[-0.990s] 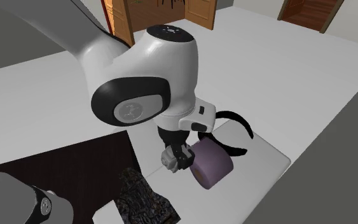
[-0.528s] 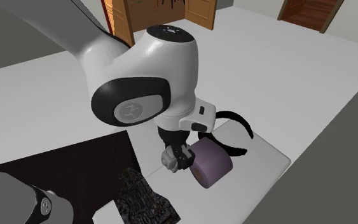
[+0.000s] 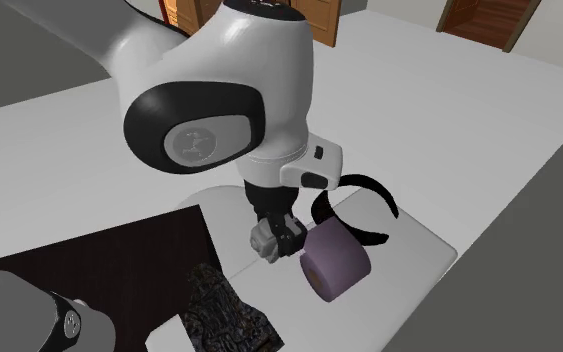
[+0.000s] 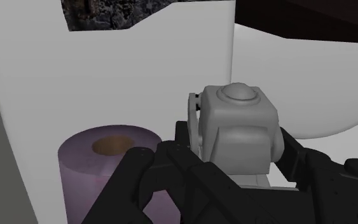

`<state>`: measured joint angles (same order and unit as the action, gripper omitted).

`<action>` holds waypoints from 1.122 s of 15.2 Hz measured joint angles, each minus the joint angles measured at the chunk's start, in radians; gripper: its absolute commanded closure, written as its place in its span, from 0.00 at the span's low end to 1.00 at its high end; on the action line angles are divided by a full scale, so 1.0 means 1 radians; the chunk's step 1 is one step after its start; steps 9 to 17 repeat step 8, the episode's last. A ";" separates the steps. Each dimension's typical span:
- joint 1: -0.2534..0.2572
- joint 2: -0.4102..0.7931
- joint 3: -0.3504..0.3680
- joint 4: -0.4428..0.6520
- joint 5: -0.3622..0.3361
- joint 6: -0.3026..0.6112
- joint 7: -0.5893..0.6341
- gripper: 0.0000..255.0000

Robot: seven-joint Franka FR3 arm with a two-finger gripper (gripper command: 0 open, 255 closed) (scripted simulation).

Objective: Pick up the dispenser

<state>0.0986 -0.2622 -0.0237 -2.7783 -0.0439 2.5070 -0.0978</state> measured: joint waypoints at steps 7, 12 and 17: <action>0.001 -0.093 0.000 0.034 0.003 -0.126 -0.004 1.00; 0.001 -0.099 0.000 0.039 0.003 -0.138 -0.005 1.00; 0.001 -0.099 0.000 0.039 0.003 -0.138 -0.005 1.00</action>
